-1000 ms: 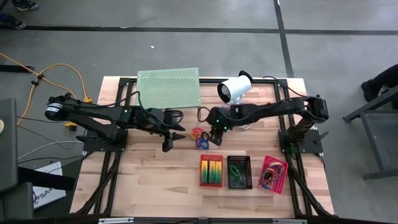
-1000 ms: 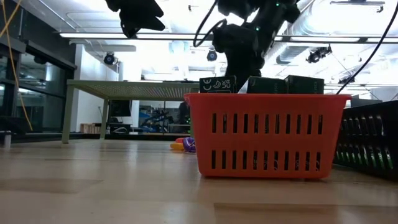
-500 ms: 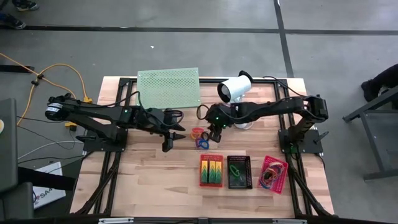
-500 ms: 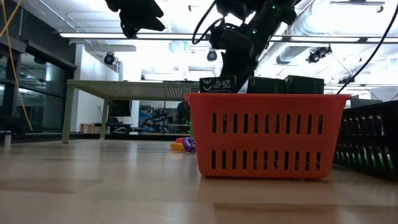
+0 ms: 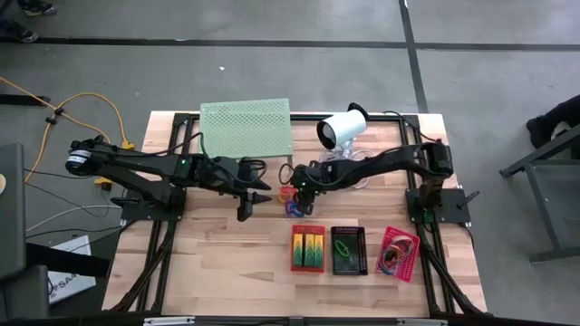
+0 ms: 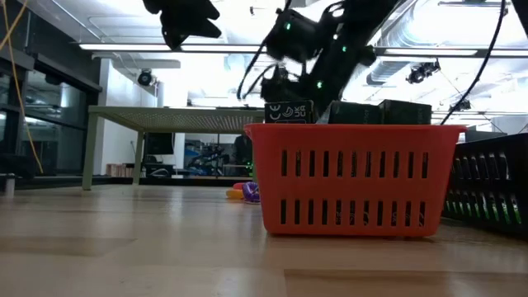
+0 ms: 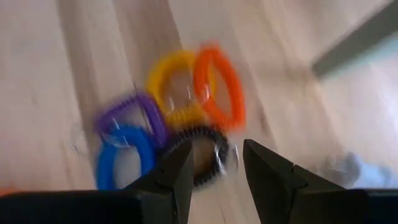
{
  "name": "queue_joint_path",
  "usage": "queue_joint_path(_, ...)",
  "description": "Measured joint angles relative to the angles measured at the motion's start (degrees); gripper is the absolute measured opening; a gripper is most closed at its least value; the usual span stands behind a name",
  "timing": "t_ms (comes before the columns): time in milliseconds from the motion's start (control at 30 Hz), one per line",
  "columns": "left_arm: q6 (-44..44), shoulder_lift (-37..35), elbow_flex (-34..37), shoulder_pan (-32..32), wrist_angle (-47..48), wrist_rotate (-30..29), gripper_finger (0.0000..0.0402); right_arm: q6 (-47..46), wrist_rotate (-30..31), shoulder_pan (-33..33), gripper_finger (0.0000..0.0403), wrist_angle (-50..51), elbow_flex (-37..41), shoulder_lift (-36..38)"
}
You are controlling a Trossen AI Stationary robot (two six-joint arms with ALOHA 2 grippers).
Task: Pick & Place Office Desk Supplies
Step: Put the black wrist coil into the black basket
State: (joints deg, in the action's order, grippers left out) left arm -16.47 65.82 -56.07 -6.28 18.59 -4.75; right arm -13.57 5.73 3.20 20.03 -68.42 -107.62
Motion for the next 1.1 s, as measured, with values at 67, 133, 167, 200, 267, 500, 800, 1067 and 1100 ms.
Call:
queue_joint_path(67, 0.00, -0.02, -0.01, 0.02, -0.22, 0.00, 0.0152, -0.01, 0.20, -0.06, 0.0128, 0.04, 0.13, -0.76)
queue_joint_path(133, 0.00, 0.00, 0.00, 0.02, -0.45, 0.00, 0.0152, 0.07, 0.18, -0.16, 0.0128, -1.56, -0.19, -1.51)
queue_joint_path(167, 0.00, -0.01, 0.00, 0.00, -0.82, 0.00, 0.0152, -0.03, -0.20, -0.18, 0.0128, -0.79, -0.05, -1.59)
queue_joint_path(200, 0.01, -0.02, -0.02, 0.00, -1.11, 0.00, 0.0152, 0.05, 0.35, -0.26, 0.0128, 0.10, 0.11, -1.69)
queue_joint_path(267, 0.00, -0.01, -0.01, 0.00, -0.96, 0.00, 0.0152, 0.14, 0.08, -0.21, 0.0128, -1.76, -0.07, -2.44)
queue_joint_path(500, 0.00, -0.02, 0.00, 0.01, -1.29, 0.00, 0.0152, 0.60, 0.33, -0.21, 0.0128, -1.42, -0.01, -2.53)
queue_joint_path(800, 0.02, 0.00, -0.01, 0.00, -1.53, 0.00, 0.0152, 1.39, 0.33, -0.21, 0.0128, -1.42, 0.01, -2.53)
queue_joint_path(1067, 0.00, -0.01, 0.00, 0.01, -1.72, 0.00, 0.0152, 1.35, 0.06, -0.03, 0.0128, -3.81, -0.12, -6.03)
queue_joint_path(1100, 0.00, -0.02, -0.02, 0.02, -1.88, 0.00, 0.0152, 1.31, -0.10, 0.13, 0.0128, -3.81, -0.08, -6.03)
